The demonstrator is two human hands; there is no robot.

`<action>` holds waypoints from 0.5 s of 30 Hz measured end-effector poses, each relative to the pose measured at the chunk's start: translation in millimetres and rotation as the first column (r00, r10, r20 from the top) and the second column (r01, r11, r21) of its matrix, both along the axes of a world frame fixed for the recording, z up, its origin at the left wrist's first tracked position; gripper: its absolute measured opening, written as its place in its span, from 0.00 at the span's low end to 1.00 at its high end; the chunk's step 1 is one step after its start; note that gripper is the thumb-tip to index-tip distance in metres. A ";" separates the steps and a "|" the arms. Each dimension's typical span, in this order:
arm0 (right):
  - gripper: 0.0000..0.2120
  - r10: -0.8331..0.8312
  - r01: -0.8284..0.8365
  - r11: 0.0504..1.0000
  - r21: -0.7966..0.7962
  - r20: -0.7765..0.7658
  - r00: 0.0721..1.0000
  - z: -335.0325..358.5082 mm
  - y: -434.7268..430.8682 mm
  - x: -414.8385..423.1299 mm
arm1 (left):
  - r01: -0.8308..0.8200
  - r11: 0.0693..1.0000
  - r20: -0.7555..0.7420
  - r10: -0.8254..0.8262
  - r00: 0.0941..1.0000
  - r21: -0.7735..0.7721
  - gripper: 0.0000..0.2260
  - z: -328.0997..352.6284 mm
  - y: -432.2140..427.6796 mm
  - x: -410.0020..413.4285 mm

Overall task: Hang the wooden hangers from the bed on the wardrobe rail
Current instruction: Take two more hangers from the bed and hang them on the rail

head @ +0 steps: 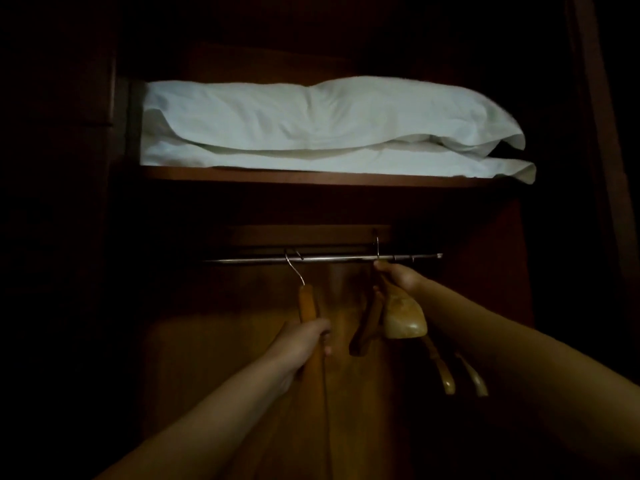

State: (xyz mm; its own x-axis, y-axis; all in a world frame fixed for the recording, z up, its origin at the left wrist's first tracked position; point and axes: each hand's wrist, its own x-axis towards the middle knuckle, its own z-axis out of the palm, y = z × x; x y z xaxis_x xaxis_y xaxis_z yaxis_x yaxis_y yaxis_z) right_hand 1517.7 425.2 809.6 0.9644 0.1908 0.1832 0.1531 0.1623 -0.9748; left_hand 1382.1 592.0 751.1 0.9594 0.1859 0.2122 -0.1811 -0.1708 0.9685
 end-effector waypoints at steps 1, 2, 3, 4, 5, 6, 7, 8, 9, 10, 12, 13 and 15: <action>0.10 0.010 -0.010 1.000 -0.003 -0.003 1.000 1.9 1.2 10.9 | -0.005 1.000 -0.005 0.005 1.000 -0.003 0.13 2.0 1.5 7.2; 0.10 0.021 -0.021 1.000 -0.008 -0.002 1.000 3.9 2.0 22.6 | -0.011 1.000 -0.007 0.011 1.000 -0.006 0.12 4.2 2.4 13.0; 0.10 0.019 -0.019 1.000 -0.005 -0.008 1.000 5.6 2.0 32.5 | -0.017 1.000 -0.004 0.017 1.000 -0.011 0.12 6.4 3.7 19.0; 0.10 0.016 -0.016 1.000 -0.009 -0.014 1.000 5.5 1.3 41.3 | -0.024 1.000 0.001 0.024 1.000 -0.016 0.12 8.3 4.5 24.1; 0.11 0.006 -0.006 1.000 -0.010 -0.017 1.000 4.3 -0.9 53.1 | -0.029 0.999 0.005 0.029 1.000 -0.021 0.12 9.9 5.2 28.7; 0.11 -0.007 0.007 1.000 -0.028 -0.015 1.000 2.5 -1.5 55.5 | -0.035 0.999 0.002 0.035 0.999 -0.019 0.12 11.1 4.9 32.2; 0.12 -0.008 0.007 0.999 -0.041 -0.012 1.000 0.2 -2.1 55.5 | -0.043 0.999 -0.005 0.043 0.999 -0.009 0.12 11.5 4.9 36.3; 0.14 -0.001 0.000 0.998 -0.060 -0.026 1.000 -1.4 -0.3 39.3 | -0.049 0.999 -0.013 0.049 0.999 0.005 0.12 11.7 4.1 39.4; 0.19 -0.028 0.026 0.998 -0.064 -0.029 0.999 -2.5 0.7 26.7 | -0.054 0.998 -0.011 0.054 0.998 0.016 0.12 12.1 3.9 43.2; 0.25 -0.096 0.094 0.994 -0.061 -0.022 0.995 -5.2 0.7 12.9 | -0.059 0.998 -0.005 0.059 0.998 0.020 0.12 11.3 2.8 47.0; 0.30 -0.122 0.122 0.991 -0.052 0.001 0.993 -12.1 -0.2 2.8 | -0.069 0.997 0.007 0.069 0.998 0.043 0.13 10.5 1.6 53.0; 0.28 -0.097 0.097 0.993 -0.063 0.012 0.995 -14.3 -1.3 -1.0 | -0.075 0.996 0.009 0.075 0.997 0.056 0.13 10.2 -0.3 56.8; 0.25 -0.062 0.060 0.995 -0.084 -0.013 0.998 -16.8 -2.5 -7.2 | -0.092 0.992 0.009 0.092 0.996 0.082 0.13 10.6 -4.4 65.0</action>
